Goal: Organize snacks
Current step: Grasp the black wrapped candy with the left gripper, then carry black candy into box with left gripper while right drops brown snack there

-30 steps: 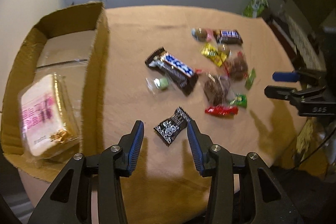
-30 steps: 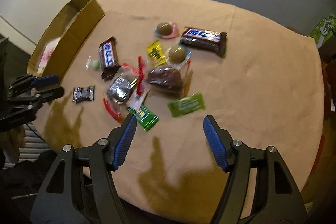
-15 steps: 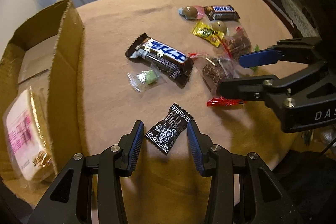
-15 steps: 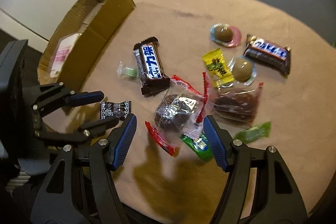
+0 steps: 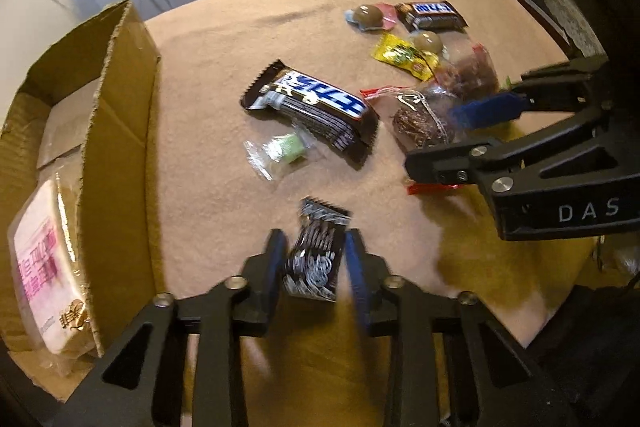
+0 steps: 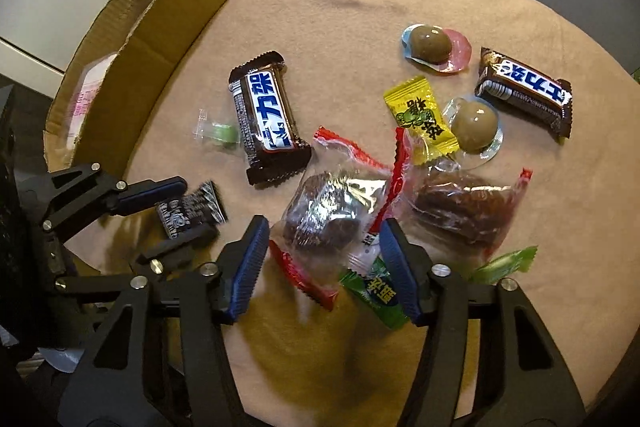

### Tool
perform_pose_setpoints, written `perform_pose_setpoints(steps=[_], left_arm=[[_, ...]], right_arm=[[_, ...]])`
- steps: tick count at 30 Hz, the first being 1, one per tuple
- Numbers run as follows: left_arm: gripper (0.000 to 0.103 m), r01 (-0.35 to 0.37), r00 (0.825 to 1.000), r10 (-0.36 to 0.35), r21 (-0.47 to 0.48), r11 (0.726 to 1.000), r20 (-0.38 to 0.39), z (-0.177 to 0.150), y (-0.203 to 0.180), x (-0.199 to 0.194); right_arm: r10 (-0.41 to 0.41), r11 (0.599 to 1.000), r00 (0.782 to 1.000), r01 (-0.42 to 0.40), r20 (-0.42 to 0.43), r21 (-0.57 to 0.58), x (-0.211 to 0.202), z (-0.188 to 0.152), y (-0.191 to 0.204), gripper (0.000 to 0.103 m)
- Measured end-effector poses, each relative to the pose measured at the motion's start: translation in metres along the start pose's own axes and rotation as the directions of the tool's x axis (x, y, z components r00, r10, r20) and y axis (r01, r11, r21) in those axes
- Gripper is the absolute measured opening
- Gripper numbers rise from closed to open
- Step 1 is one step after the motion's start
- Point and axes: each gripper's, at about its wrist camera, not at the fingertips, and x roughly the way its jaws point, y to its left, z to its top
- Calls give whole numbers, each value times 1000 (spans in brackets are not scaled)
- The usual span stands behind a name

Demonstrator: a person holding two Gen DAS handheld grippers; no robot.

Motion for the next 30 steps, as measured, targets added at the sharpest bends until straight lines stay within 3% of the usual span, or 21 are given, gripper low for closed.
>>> perform_pose_setpoints(steps=[4, 9, 13, 17, 18, 20, 30], left_arm=[[23, 22, 1000, -22, -29, 999, 7, 1, 6, 2], [23, 24, 1000, -23, -42, 999, 19, -2, 11, 1], [23, 37, 999, -35, -66, 997, 25, -4, 15, 1], [23, 41, 999, -39, -76, 996, 28, -2, 16, 2], [22, 44, 999, -42, -81, 996, 29, -4, 18, 1], [22, 51, 998, -48, -91, 995, 31, -6, 20, -1], [22, 94, 995, -87, -144, 985, 55, -7, 39, -17]], right_arm=[[2, 1000, 1000, -2, 1, 5, 0, 2, -1, 42], [31, 1000, 999, -31, 8, -1, -5, 5, -2, 43], [59, 998, 998, -59, 21, 18, -10, 13, -7, 55], [31, 1000, 999, -31, 11, -2, -2, 26, -3, 55], [29, 1000, 1000, -29, 6, -4, 0, 30, -1, 54], [28, 1000, 1000, -28, -10, -6, 6, 35, 2, 42], [63, 998, 998, -64, 31, 9, -10, 22, -6, 38]])
